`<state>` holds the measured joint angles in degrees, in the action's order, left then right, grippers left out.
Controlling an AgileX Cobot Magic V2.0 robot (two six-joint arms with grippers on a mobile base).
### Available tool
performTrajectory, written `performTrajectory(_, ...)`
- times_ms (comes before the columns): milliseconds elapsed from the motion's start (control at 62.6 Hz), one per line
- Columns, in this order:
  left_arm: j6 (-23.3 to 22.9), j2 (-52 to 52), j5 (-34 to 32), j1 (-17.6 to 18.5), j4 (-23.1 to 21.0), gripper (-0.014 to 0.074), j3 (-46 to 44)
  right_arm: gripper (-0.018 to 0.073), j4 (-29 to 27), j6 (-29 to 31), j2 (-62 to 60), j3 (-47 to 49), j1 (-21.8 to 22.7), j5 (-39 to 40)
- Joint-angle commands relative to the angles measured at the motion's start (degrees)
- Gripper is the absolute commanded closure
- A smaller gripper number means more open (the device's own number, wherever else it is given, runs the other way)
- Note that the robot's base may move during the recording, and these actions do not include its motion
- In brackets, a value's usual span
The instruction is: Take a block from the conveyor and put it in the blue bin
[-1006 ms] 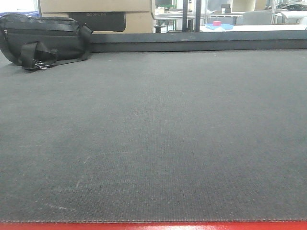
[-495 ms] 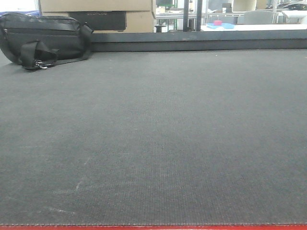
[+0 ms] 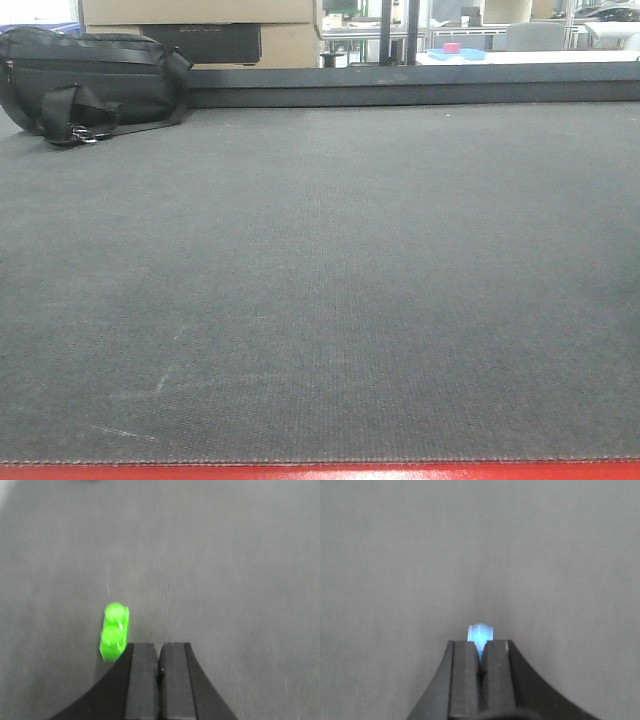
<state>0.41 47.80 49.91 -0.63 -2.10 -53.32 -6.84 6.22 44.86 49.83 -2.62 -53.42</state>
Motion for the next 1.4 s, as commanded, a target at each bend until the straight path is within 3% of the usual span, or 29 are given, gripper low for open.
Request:
performTrajectory(0, -0.08, 7.74, 2.86, -0.30, -0.52, 0.0707, -5.24, 0.0721, 0.46, 0.33, 6.94, 4.26, 0.20, -5.71)
performTrajectory(223, -0.08, 19.27, 4.19, -0.30, -0.78, 0.0707, -11.47, 0.0721, 0.04, 0.33, 17.72, 7.05, 0.20, -8.72)
performTrajectory(527, -0.08, 24.49, 5.25, -0.30, -3.80, 0.0707, -11.87, 0.0704, 0.14, -0.30, 30.32, 10.86, 0.20, -8.68)
performTrajectory(623, -0.08, 24.61, 5.25, -0.30, -4.03, 0.0707, -11.87, 0.0571, 0.14, -0.76, 33.37, 12.35, 0.20, -8.57)
performTrajectory(750, -0.08, 24.61, 5.74, -0.30, -4.15, 0.0707, -11.87, 0.0255, 0.25, -2.02, 36.34, 12.60, 0.20, -7.46)
performTrajectory(862, -0.08, 24.61, 7.64, -0.30, -4.15, 0.0707, -11.87, 0.0110, 0.25, -3.65, 38.84, 12.60, 0.20, -7.83)
performTrajectory(1389, -0.08, 24.61, 8.05, -0.30, -4.15, 0.0707, -11.87, 0.0209, 2.35, -3.65, 48.81, 10.39, 0.20, -3.09)
